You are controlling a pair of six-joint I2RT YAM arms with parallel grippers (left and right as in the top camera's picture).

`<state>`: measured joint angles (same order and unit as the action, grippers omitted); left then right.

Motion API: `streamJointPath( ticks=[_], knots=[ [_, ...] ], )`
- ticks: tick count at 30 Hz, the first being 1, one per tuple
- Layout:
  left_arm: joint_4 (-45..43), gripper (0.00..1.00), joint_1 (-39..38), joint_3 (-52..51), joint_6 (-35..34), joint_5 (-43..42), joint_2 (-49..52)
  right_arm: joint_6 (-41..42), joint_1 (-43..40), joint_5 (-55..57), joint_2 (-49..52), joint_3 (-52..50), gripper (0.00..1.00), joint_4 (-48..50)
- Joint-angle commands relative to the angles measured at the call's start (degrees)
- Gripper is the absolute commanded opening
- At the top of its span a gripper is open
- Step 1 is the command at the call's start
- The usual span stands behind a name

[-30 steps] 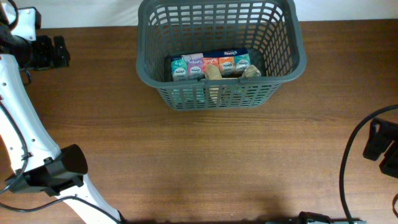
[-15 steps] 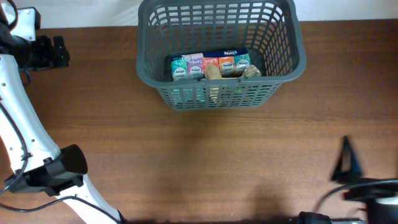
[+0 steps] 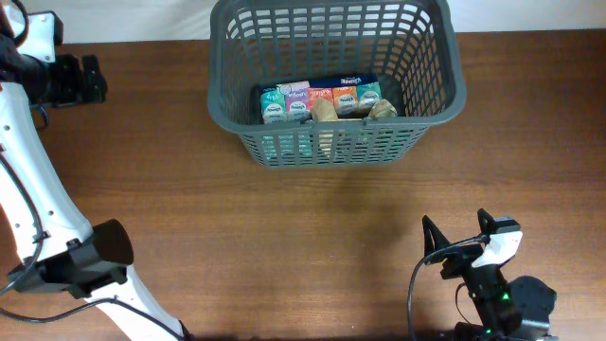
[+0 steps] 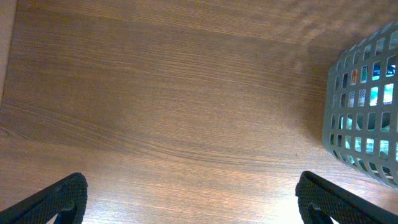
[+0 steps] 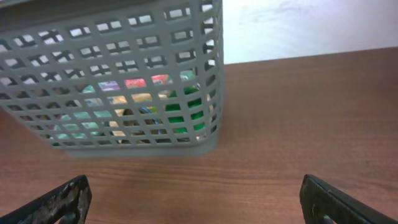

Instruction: Pack container

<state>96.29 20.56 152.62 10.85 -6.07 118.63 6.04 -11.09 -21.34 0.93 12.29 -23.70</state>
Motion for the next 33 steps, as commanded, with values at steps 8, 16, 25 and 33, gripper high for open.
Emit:
streamJointPath(
  ticks=[8, 16, 25, 33],
  knots=[
    [-0.02, 0.99, 0.22, -0.2, -0.35, -0.61, 0.42, 0.44, 4.39, 9.94, -0.74, -5.53, 0.99, 0.79],
    [-0.02, 0.99, 0.22, -0.2, -0.35, -0.61, 0.42, 0.44, 4.37, 9.99, -0.74, -5.55, 0.99, 0.83],
    [-0.02, 0.99, 0.22, -0.2, -0.35, -0.61, 0.42, 0.44, 4.37, 9.99, -0.72, -5.55, 0.99, 0.81],
    [-0.02, 0.99, 0.22, -0.2, -0.35, -0.59, 0.37, 0.44, 4.37, 9.99, -0.72, -5.55, 0.99, 0.81]
  ],
)
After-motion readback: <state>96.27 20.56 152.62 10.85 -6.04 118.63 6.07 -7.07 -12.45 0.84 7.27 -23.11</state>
